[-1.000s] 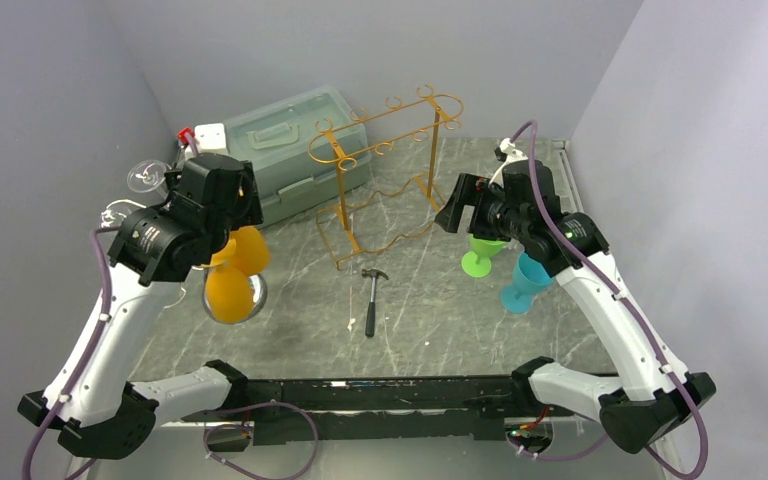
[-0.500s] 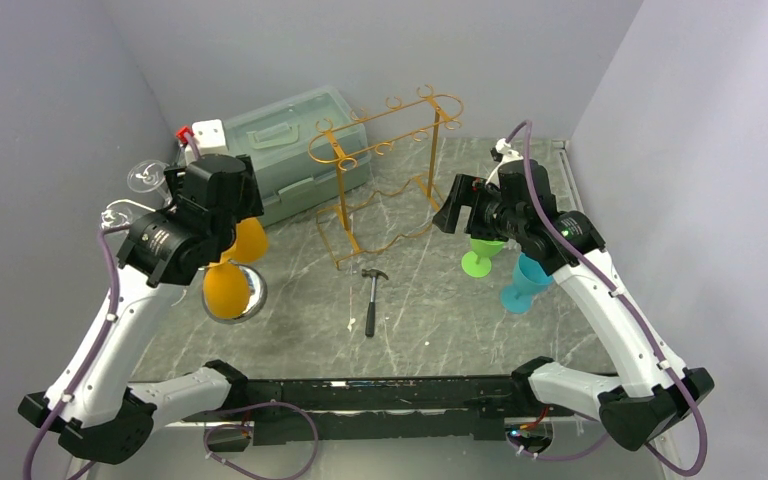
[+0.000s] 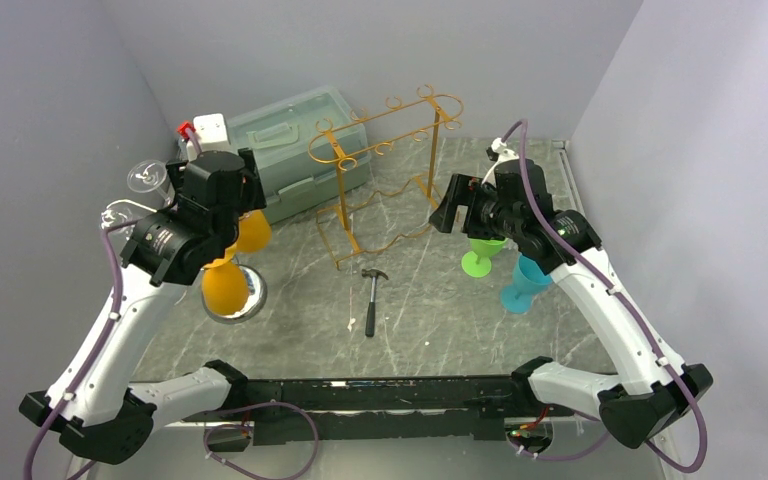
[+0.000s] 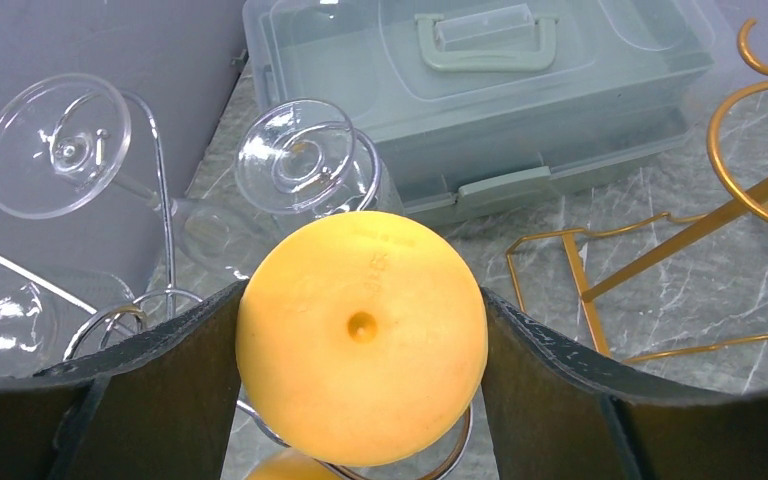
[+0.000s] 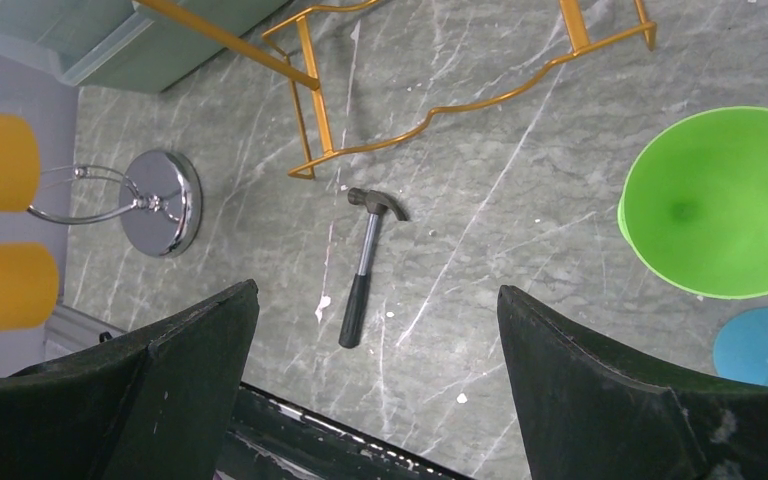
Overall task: Take the wine glass off the wine glass rack
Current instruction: Pick up the wine glass from the wine rack, then place the wine glass at the center of the board.
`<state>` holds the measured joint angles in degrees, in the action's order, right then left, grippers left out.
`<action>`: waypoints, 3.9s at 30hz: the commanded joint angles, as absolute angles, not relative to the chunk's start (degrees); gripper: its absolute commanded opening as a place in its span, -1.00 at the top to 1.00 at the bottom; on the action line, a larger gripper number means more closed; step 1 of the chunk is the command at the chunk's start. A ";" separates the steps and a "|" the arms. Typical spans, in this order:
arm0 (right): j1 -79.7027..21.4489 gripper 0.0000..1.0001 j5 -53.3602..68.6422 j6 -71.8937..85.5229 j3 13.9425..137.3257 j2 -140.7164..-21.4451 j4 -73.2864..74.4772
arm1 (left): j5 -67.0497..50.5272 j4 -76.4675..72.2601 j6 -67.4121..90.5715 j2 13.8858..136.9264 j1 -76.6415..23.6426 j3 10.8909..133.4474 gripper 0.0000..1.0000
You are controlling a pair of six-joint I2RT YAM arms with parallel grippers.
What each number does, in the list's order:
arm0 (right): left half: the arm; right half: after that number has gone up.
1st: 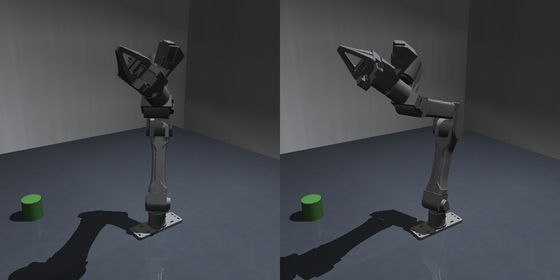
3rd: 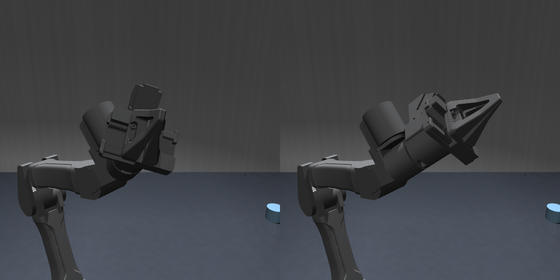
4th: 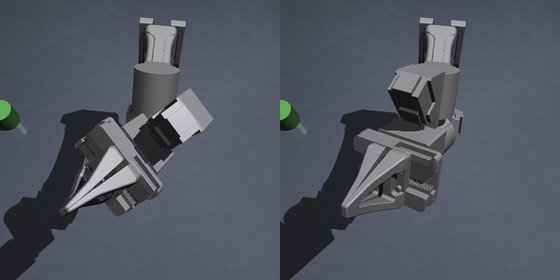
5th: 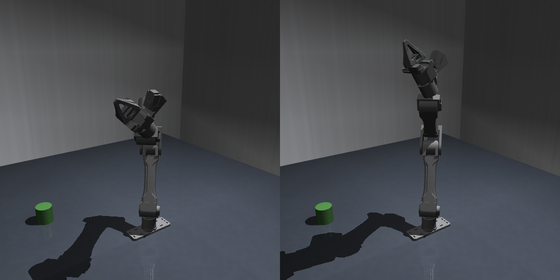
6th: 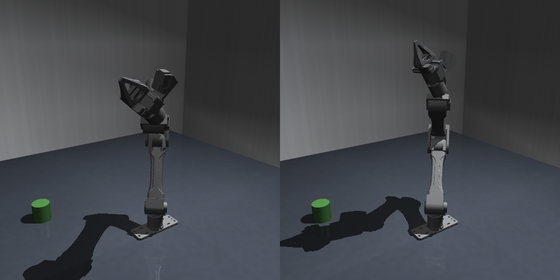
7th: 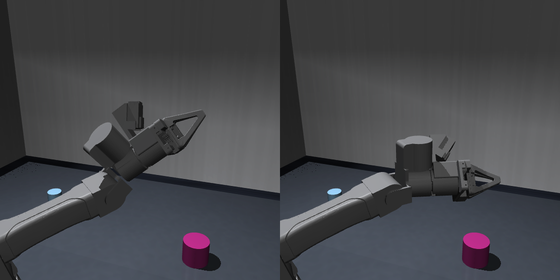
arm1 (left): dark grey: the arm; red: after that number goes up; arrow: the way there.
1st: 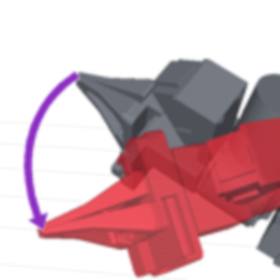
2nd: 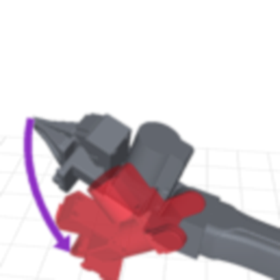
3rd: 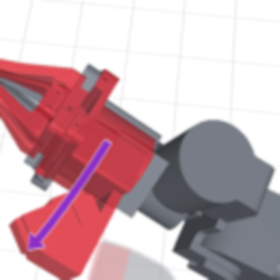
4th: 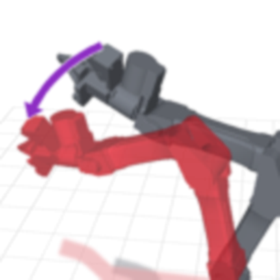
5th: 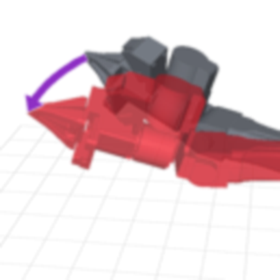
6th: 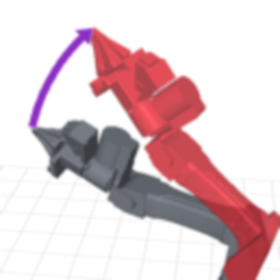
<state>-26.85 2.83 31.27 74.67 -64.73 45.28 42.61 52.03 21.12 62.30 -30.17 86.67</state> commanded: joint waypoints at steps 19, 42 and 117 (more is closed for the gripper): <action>-28.36 -0.83 0.72 32.11 75.85 -63.18 42.16 | 27.16 52.04 21.21 67.17 -30.06 94.37 -0.21; -39.13 -0.84 6.06 48.26 65.17 -57.76 20.02 | -2.21 44.43 40.03 65.63 -30.15 93.71 -0.22; -42.45 1.00 5.98 65.16 58.56 -46.41 4.70 | -8.96 35.30 54.20 53.88 -30.22 76.79 -0.99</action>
